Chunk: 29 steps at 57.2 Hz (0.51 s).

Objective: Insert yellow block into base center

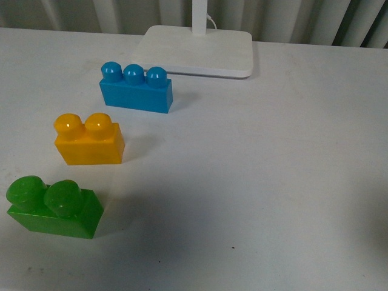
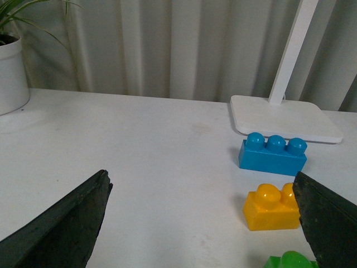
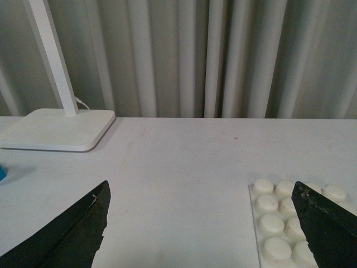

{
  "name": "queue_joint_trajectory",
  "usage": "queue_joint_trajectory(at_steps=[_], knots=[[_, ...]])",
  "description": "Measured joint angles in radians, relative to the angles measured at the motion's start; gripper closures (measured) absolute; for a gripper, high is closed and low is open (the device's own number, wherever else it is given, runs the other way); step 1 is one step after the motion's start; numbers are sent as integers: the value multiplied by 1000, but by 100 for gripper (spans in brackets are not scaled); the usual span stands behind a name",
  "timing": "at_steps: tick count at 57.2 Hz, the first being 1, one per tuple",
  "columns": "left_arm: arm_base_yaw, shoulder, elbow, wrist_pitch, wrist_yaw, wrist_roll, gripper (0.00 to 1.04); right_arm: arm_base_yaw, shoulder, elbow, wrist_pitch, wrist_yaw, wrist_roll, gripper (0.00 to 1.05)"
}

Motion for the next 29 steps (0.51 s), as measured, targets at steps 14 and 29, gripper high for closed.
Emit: queue_joint_trajectory(at_steps=[14, 29], knots=[[0, 0, 0, 0, 0, 0, 6, 0, 0, 0, 0, 0, 0, 9], [0, 0, 0, 0, 0, 0, 6, -6, 28, 24, -69, 29, -3, 9]])
